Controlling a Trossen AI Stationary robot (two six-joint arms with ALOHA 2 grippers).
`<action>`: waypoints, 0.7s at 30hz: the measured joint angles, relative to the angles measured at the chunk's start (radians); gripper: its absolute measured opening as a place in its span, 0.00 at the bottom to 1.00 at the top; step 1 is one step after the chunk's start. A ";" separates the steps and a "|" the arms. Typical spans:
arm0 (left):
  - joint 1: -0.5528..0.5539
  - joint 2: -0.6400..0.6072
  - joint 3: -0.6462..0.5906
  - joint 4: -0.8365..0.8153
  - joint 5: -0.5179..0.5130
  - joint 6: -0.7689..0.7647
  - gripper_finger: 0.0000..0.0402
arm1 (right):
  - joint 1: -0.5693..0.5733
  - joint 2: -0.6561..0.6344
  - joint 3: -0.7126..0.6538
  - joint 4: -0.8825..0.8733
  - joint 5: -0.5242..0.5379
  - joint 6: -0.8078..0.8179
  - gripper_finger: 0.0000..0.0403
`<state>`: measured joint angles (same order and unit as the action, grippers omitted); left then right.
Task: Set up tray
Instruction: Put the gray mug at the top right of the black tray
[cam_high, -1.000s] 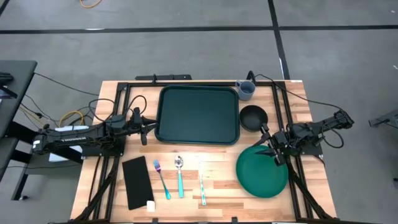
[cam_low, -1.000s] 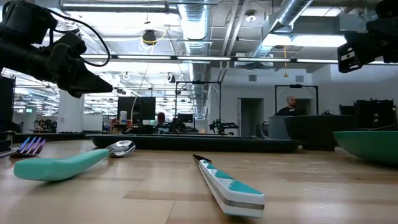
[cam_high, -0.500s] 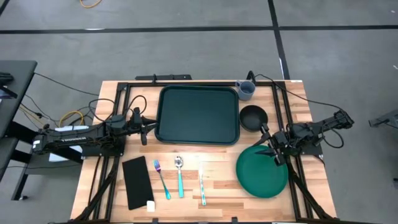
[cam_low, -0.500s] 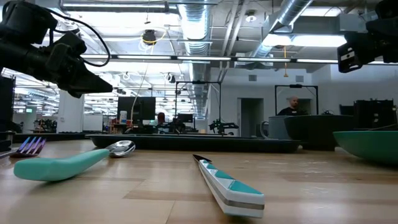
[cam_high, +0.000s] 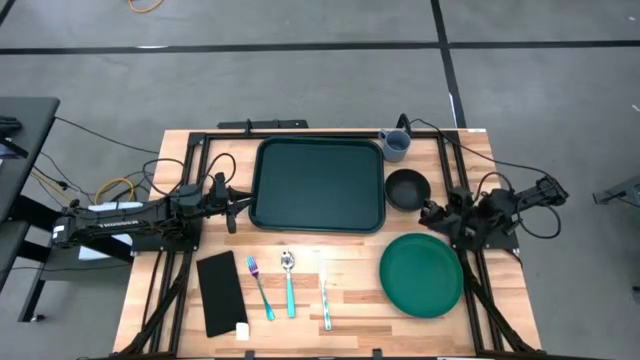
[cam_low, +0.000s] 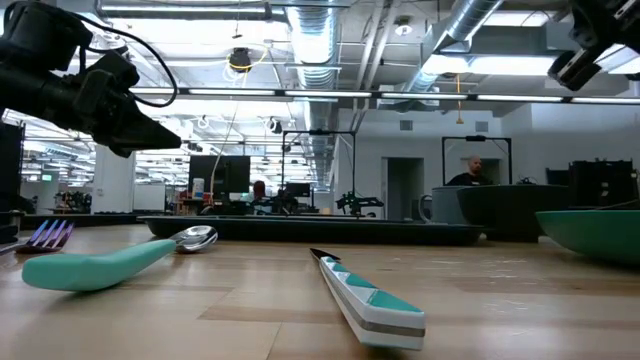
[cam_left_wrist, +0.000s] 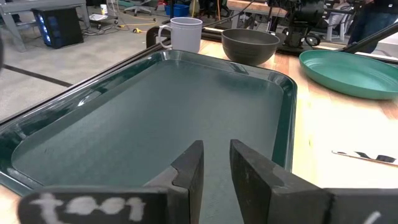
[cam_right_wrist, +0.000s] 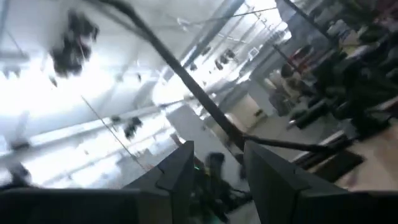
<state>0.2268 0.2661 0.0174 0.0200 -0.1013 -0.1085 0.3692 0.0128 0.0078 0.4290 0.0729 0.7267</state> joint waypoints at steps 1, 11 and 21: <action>0.000 0.000 0.000 0.000 0.000 0.000 0.17 | -0.001 0.000 0.000 0.022 0.027 0.013 0.33; 0.000 0.000 0.000 0.000 0.000 0.000 0.17 | -0.071 0.000 0.002 0.212 0.427 -0.122 0.33; 0.000 0.000 0.000 0.000 0.000 0.000 0.17 | -0.179 0.113 0.135 0.139 0.678 -0.447 0.33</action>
<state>0.2269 0.2661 0.0174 0.0202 -0.1013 -0.1085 0.1902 0.1253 0.1426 0.5683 0.7507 0.2795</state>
